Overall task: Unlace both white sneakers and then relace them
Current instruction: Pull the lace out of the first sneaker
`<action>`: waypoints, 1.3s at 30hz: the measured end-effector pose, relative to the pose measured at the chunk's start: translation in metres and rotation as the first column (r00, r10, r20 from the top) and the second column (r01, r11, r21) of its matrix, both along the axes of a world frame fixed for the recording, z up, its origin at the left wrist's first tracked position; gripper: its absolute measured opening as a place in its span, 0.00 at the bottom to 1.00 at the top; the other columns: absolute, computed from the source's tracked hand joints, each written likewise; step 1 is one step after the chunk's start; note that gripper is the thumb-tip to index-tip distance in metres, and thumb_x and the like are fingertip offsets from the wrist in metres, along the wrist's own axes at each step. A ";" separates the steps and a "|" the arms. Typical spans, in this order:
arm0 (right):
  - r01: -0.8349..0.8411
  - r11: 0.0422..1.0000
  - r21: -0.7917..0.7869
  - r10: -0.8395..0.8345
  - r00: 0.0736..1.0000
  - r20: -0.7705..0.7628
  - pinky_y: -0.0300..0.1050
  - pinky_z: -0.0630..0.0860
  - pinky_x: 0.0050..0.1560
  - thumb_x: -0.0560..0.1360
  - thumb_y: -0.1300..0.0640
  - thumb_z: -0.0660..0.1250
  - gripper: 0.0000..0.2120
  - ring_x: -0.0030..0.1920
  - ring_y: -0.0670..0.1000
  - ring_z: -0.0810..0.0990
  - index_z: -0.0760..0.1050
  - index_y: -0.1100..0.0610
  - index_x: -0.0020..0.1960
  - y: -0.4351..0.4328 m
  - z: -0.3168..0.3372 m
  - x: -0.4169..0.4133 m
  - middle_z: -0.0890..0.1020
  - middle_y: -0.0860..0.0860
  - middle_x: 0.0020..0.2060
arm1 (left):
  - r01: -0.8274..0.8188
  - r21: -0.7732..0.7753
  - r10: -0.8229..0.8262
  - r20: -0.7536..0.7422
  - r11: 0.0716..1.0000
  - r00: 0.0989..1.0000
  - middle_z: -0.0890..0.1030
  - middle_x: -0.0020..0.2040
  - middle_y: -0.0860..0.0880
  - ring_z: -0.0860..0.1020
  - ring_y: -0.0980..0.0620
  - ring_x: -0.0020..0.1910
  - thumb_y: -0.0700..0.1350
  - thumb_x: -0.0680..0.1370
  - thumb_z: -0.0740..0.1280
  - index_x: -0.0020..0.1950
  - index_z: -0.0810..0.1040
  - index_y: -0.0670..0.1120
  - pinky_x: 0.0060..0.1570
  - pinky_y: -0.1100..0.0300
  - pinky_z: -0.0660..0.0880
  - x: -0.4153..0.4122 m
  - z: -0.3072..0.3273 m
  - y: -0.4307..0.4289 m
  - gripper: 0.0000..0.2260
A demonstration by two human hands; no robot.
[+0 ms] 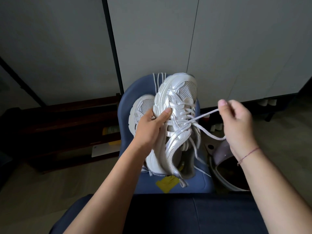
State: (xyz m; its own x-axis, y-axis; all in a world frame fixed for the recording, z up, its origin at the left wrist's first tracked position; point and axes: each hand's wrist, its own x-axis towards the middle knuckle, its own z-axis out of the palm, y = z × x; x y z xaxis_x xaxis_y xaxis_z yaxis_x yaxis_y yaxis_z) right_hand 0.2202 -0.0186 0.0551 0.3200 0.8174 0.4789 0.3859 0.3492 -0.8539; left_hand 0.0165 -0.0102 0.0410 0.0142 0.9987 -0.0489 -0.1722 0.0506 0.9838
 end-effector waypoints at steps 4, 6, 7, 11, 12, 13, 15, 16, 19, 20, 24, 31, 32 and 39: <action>-0.198 0.980 0.034 0.177 0.928 0.327 0.42 0.71 0.46 0.72 0.45 0.63 0.11 0.40 0.48 0.74 0.73 0.52 0.41 -0.005 -0.002 -0.017 0.76 0.50 0.39 | -0.004 0.011 0.005 -0.015 1.000 1.000 0.86 0.49 0.48 0.84 0.50 0.48 0.48 0.76 0.71 0.58 0.79 0.44 0.53 0.55 0.79 0.001 0.000 -0.001 0.13; -0.244 0.969 0.038 0.194 0.848 0.493 0.44 0.70 0.44 0.72 0.41 0.63 0.15 0.40 0.48 0.74 0.74 0.53 0.38 -0.007 -0.003 -0.026 0.73 0.47 0.37 | -0.004 0.021 0.004 -0.021 1.000 1.000 0.86 0.49 0.47 0.84 0.49 0.48 0.47 0.76 0.71 0.58 0.79 0.43 0.52 0.56 0.79 0.002 -0.001 -0.001 0.13; -0.241 0.969 0.045 0.180 0.823 0.540 0.44 0.69 0.42 0.72 0.40 0.63 0.16 0.39 0.47 0.73 0.73 0.53 0.37 -0.007 -0.003 -0.029 0.72 0.45 0.36 | 0.000 0.025 0.001 -0.023 1.000 1.000 0.86 0.49 0.47 0.84 0.49 0.49 0.47 0.76 0.71 0.58 0.79 0.43 0.52 0.55 0.80 0.002 -0.001 -0.001 0.13; -0.297 0.953 0.058 0.227 0.829 0.511 0.39 0.65 0.37 0.73 0.45 0.62 0.15 0.34 0.43 0.68 0.68 0.54 0.34 -0.005 -0.002 -0.034 0.68 0.44 0.32 | 0.000 0.023 0.000 -0.028 1.000 1.000 0.85 0.50 0.45 0.84 0.48 0.48 0.47 0.76 0.71 0.59 0.79 0.42 0.52 0.54 0.80 0.000 -0.002 0.000 0.14; -0.289 0.956 0.057 0.239 0.873 0.425 0.38 0.65 0.36 0.73 0.45 0.62 0.14 0.33 0.42 0.68 0.68 0.54 0.35 -0.006 -0.001 -0.033 0.69 0.45 0.31 | 0.000 0.018 0.001 -0.024 1.000 1.000 0.86 0.49 0.46 0.84 0.49 0.47 0.47 0.76 0.71 0.59 0.79 0.42 0.50 0.56 0.80 0.000 -0.002 0.000 0.14; -0.245 0.968 0.053 0.217 0.925 0.313 0.38 0.65 0.36 0.74 0.45 0.61 0.14 0.32 0.41 0.67 0.68 0.53 0.35 -0.005 0.001 -0.029 0.69 0.45 0.30 | -0.002 0.012 0.003 -0.023 1.000 1.000 0.86 0.49 0.47 0.84 0.50 0.47 0.48 0.76 0.71 0.59 0.79 0.42 0.49 0.58 0.79 0.000 -0.002 0.000 0.14; -0.074 0.996 0.056 0.070 0.996 0.061 0.40 0.65 0.36 0.74 0.44 0.60 0.14 0.31 0.40 0.66 0.67 0.51 0.35 -0.002 0.005 -0.014 0.70 0.44 0.28 | -0.006 0.000 0.006 -0.014 1.000 1.000 0.86 0.49 0.48 0.85 0.50 0.47 0.48 0.76 0.71 0.58 0.80 0.43 0.49 0.58 0.80 0.000 -0.002 0.001 0.14; 0.016 0.998 0.062 -0.012 0.999 -0.051 0.41 0.65 0.36 0.74 0.43 0.60 0.14 0.30 0.40 0.66 0.67 0.50 0.35 0.000 0.006 -0.004 0.70 0.43 0.27 | -0.013 -0.003 0.013 -0.017 1.000 1.000 0.86 0.49 0.48 0.85 0.50 0.47 0.49 0.76 0.71 0.58 0.80 0.44 0.51 0.56 0.80 0.000 -0.002 0.001 0.14; 0.086 0.996 0.021 -0.084 0.992 -0.090 0.43 0.66 0.39 0.73 0.45 0.61 0.11 0.31 0.40 0.67 0.69 0.49 0.35 0.005 0.006 0.015 0.71 0.43 0.29 | -0.021 -0.001 0.021 -0.033 1.000 0.999 0.86 0.49 0.49 0.85 0.51 0.48 0.50 0.75 0.72 0.58 0.80 0.45 0.53 0.54 0.79 -0.001 -0.003 0.003 0.14; 0.032 0.999 0.007 -0.032 0.999 -0.032 0.41 0.67 0.41 0.72 0.46 0.62 0.09 0.33 0.39 0.69 0.70 0.48 0.36 0.005 0.005 0.014 0.73 0.44 0.31 | -0.022 -0.003 0.022 -0.031 1.000 0.999 0.86 0.49 0.49 0.85 0.51 0.48 0.50 0.75 0.72 0.58 0.80 0.45 0.53 0.54 0.79 -0.001 -0.003 0.003 0.14; -0.220 0.975 0.019 0.195 0.900 0.391 0.39 0.69 0.46 0.72 0.43 0.62 0.13 0.41 0.46 0.74 0.75 0.52 0.40 -0.004 -0.003 -0.013 0.76 0.49 0.38 | -0.027 0.015 0.027 -0.061 1.000 0.998 0.86 0.48 0.49 0.85 0.50 0.48 0.51 0.75 0.72 0.57 0.80 0.46 0.55 0.51 0.79 0.001 -0.003 0.002 0.14; -0.343 0.935 -0.085 0.349 0.858 0.375 0.41 0.68 0.38 0.74 0.45 0.62 0.17 0.35 0.45 0.71 0.70 0.58 0.35 -0.008 -0.002 -0.035 0.72 0.46 0.32 | -0.006 0.018 0.006 -0.037 1.000 0.999 0.86 0.49 0.46 0.84 0.47 0.48 0.48 0.76 0.71 0.59 0.79 0.43 0.55 0.50 0.79 -0.001 -0.003 0.000 0.15; -0.430 0.896 -0.112 0.437 0.899 0.038 0.39 0.69 0.36 0.76 0.49 0.63 0.15 0.33 0.44 0.70 0.69 0.58 0.36 -0.011 0.001 -0.037 0.72 0.47 0.30 | 0.004 0.011 -0.003 -0.034 1.000 0.999 0.86 0.50 0.46 0.84 0.48 0.49 0.49 0.76 0.71 0.60 0.79 0.43 0.56 0.50 0.79 -0.001 -0.004 0.000 0.15; -0.642 0.741 0.198 0.369 0.143 -0.918 0.43 0.75 0.43 0.79 0.48 0.55 0.20 0.30 0.46 0.64 0.63 0.52 0.29 -0.004 0.010 -0.016 0.62 0.47 0.29 | 0.062 0.007 -0.062 0.023 0.998 0.998 0.84 0.55 0.45 0.83 0.45 0.54 0.53 0.75 0.71 0.62 0.78 0.45 0.61 0.45 0.76 -0.004 -0.003 0.002 0.19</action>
